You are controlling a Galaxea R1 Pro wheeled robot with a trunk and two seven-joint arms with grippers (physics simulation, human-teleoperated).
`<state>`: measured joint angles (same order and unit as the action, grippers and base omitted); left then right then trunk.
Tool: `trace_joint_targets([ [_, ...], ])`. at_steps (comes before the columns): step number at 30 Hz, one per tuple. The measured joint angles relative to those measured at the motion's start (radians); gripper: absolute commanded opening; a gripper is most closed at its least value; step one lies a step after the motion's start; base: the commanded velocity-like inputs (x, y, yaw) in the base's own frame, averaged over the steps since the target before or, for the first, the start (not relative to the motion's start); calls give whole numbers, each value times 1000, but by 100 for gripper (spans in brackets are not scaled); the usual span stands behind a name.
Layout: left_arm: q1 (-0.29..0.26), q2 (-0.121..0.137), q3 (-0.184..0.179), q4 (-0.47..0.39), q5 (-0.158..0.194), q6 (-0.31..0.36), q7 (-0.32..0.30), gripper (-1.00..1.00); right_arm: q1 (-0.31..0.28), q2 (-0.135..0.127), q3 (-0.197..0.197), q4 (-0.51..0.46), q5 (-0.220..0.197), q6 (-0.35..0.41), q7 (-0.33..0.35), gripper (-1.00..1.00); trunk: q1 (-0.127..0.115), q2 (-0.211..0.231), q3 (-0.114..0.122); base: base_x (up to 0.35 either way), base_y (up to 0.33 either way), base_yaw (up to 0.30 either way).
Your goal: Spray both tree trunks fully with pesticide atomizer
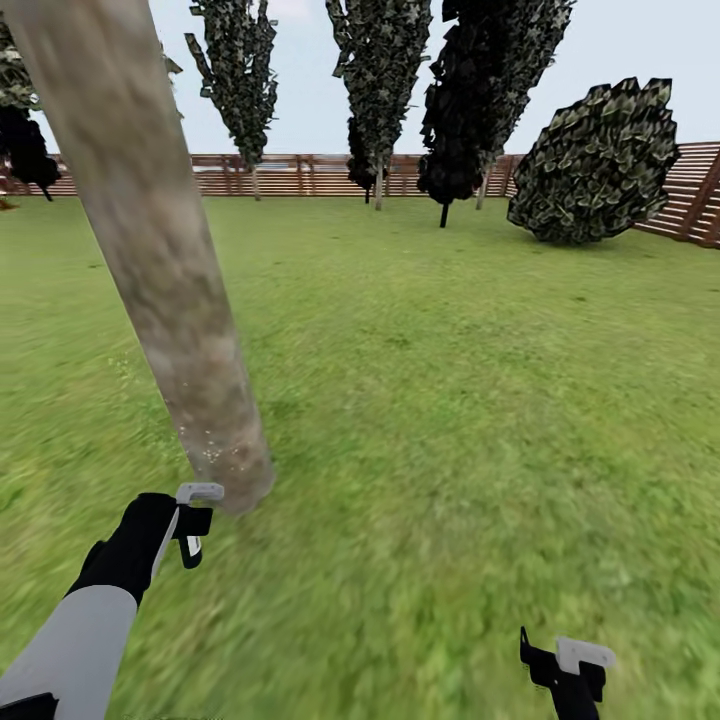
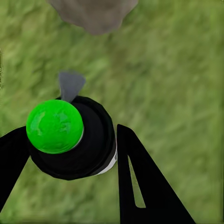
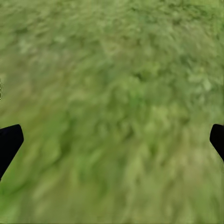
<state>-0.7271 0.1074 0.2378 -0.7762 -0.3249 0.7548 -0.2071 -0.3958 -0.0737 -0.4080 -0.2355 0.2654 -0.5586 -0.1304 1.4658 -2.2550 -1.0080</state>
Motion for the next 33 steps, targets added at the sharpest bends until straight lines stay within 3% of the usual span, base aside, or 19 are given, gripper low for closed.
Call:
trace_joint_targets([
  [13, 0, 3, 1, 10, 0, 0, 0, -100, 0, 0, 0, 0, 0, 0, 0, 100, 0, 0, 0, 93, -274, 268],
  [27, 0, 3, 2, 11, 0, 0, 0, -100, 0, 0, 0, 0, 0, 0, 0, 100, 0, 0, 0, 95, -274, 18],
  [33, 0, 3, 2, 11, 0, 0, 0, -100, 0, 0, 0, 0, 0, 0, 0, 100, 0, 0, 0, 95, -274, 218],
])
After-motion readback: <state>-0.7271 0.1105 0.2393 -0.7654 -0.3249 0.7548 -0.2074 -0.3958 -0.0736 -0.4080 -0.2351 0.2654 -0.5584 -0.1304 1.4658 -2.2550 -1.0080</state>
